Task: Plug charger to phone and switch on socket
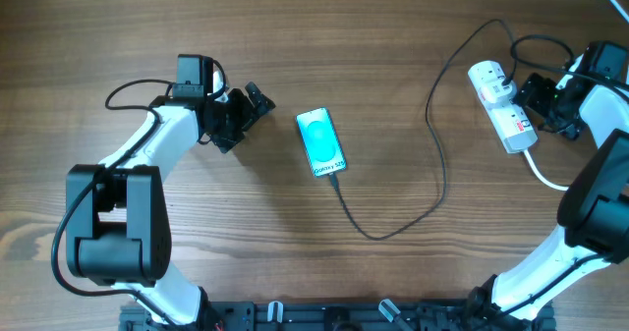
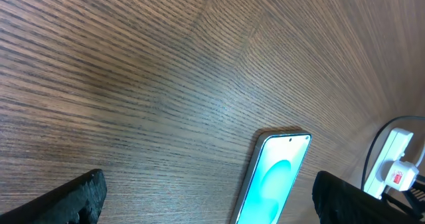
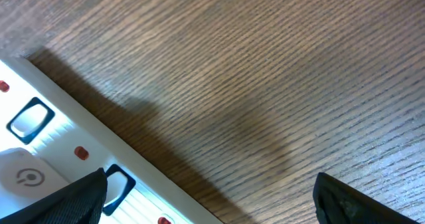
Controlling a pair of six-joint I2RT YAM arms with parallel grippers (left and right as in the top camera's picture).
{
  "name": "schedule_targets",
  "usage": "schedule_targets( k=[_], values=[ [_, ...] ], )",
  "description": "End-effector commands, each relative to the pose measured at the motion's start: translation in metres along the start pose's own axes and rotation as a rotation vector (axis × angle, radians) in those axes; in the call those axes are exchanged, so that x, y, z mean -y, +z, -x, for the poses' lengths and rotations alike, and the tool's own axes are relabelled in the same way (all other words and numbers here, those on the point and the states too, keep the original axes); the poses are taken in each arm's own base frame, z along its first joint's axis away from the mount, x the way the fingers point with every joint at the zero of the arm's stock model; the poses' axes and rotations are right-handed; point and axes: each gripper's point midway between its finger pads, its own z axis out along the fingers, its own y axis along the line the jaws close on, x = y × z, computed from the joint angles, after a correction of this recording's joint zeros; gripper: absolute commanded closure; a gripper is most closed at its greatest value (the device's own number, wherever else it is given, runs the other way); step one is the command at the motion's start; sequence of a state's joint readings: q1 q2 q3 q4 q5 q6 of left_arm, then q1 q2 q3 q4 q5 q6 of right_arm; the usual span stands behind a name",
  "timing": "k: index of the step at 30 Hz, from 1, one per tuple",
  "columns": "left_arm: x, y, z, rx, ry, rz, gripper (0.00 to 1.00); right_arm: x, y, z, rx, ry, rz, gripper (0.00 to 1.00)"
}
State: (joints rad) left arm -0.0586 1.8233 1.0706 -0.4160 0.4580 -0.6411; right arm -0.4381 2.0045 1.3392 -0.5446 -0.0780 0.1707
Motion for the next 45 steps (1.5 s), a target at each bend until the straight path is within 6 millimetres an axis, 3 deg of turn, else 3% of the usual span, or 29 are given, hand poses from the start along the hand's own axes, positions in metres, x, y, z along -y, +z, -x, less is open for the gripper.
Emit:
schedule_targets(
  k=[1, 10, 18, 23, 25, 28, 32, 34, 38, 42, 45],
  values=[
    [0.003, -0.005, 0.005, 0.022, 0.012, -0.002, 0.0, 0.004, 0.009, -0.012, -0.046, 0.011, -0.018, 0.0],
    [0.003, -0.005, 0.005, 0.022, 0.012, -0.002, 0.0, -0.012, 0.013, -0.027, -0.107, -0.057, 0.084, 0.0],
    [0.003, -0.005, 0.005, 0.022, 0.012, -0.002, 0.0, -0.002, 0.02, -0.032, -0.131, -0.052, 0.028, 0.02],
    [0.003, -0.005, 0.005, 0.022, 0.012, -0.002, 0.0, -0.003, -0.019, 0.008, -0.044, -0.059, 0.02, 0.04],
    [0.002, -0.005, 0.005, 0.022, 0.012, -0.002, 0.0, -0.011, -0.04, 0.013, -0.047, -0.081, 0.054, 0.04],
    [0.002, -0.005, 0.005, 0.022, 0.012, -0.002, 0.0, -0.019, -0.047, -0.005, -0.117, -0.08, 0.094, 0.04],
    [0.003, -0.005, 0.005, 0.022, 0.012, -0.002, 0.0, -0.029, -0.039, -0.029, -0.18, -0.265, 0.051, 0.0],
    [0.003, -0.005, 0.005, 0.022, 0.012, -0.002, 0.0, -0.024, -0.037, -0.033, -0.191, -0.351, -0.043, 0.0],
    [0.003, -0.005, 0.005, 0.022, 0.012, -0.002, 0.0, -0.033, -0.035, -0.045, -0.224, -0.484, -0.043, 0.0],
    [0.003, -0.005, 0.005, 0.022, 0.012, -0.002, 0.0, -0.017, -0.022, -0.05, -0.215, -0.511, -0.124, 0.01],
    [0.003, -0.005, 0.005, 0.022, 0.012, -0.002, 0.0, -0.017, -0.013, -0.051, -0.188, -0.54, -0.114, 0.0]
  ],
)
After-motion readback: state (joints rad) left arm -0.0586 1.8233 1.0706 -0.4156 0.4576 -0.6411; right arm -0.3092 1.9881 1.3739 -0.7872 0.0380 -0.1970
